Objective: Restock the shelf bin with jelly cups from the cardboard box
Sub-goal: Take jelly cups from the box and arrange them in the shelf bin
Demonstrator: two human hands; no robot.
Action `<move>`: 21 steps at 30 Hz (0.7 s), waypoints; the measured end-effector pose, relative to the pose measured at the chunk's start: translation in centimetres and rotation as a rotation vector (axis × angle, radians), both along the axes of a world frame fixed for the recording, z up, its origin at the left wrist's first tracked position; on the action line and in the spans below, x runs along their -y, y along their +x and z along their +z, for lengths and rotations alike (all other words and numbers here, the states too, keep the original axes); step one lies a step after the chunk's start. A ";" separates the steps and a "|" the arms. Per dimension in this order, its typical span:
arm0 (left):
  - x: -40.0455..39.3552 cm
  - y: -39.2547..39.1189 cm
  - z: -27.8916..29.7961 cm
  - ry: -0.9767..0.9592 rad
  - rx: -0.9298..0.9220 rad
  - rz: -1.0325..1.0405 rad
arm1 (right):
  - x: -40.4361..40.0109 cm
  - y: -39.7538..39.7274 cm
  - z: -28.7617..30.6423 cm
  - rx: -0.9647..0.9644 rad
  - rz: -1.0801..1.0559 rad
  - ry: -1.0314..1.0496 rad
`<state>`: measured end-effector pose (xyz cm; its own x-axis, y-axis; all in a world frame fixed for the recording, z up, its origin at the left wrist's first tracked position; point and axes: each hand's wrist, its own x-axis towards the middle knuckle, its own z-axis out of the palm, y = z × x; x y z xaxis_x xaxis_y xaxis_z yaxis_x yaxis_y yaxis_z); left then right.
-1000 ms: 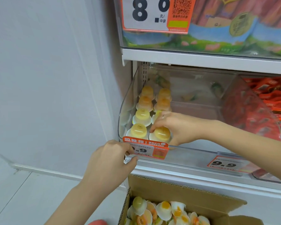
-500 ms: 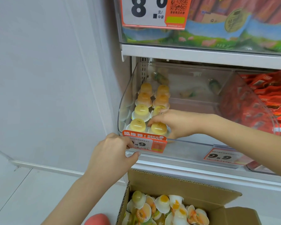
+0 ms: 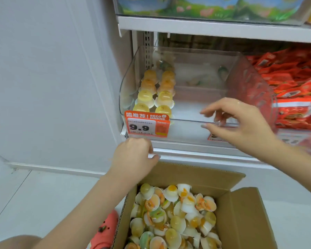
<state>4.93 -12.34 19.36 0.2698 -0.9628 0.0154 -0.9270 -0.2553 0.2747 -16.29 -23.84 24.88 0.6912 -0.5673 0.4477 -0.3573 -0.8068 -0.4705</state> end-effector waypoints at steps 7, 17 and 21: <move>-1.5 -4.1 -9.3 0.294 0.171 -0.305 | -5.2 -6.1 -11.6 -0.350 0.014 0.322; -2.9 -4.1 -24.1 0.704 0.224 -0.478 | -7.1 -7.2 -29.2 -0.622 -0.370 0.966; -2.9 -4.9 -26.0 0.709 0.328 -0.550 | -8.3 -6.5 -32.8 -0.586 -0.478 1.066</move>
